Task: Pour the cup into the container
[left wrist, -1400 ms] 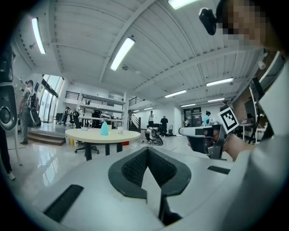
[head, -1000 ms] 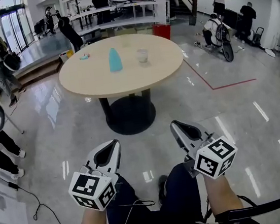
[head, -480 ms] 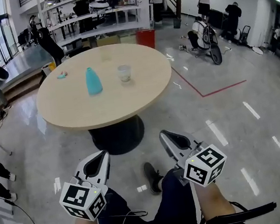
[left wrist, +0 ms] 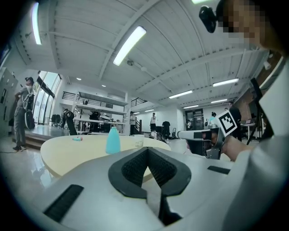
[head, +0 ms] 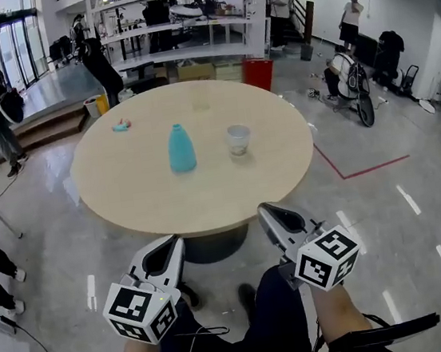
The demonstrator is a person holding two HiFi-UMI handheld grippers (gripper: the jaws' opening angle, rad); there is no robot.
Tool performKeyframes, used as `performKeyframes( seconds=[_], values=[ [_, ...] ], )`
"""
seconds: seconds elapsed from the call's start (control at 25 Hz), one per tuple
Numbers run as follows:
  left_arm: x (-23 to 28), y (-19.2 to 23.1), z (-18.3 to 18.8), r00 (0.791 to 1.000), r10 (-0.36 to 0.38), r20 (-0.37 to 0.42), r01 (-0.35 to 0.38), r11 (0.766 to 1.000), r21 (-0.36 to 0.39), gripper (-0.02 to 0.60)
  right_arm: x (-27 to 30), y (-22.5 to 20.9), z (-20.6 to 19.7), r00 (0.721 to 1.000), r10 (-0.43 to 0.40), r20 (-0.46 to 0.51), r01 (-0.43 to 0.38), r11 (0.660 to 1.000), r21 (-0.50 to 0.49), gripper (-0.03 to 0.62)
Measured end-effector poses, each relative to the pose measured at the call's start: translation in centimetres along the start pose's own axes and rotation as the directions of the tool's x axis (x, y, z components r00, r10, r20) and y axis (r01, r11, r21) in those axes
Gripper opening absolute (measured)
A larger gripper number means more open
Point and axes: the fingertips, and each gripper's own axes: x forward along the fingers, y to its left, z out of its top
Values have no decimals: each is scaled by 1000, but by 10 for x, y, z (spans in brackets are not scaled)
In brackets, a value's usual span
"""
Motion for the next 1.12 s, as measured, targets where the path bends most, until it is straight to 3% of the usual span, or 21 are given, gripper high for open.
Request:
performKeyframes(
  seconds=[0.48,0.72,0.84,1.12],
  values=[
    [85,97,5,1000,16,12,-16,1000,-23,0,119,-68,-5,999,0,-36,0,1000,1,6],
    [132,131,-2,1000,12,-7,-12,999,-39,0,158,-94,-16,997,39,-63,-41,999,-24,8],
    [148,142,-1,1000,17,-21,-17,999,-35,0,160,-113,-14,999,-6,-53,6,1000,-9,16],
    [168,169,-1,998,46,-38,-47,998,-33,0,159,-158,-14,993,-100,-66,100,995,-7,222]
  ],
)
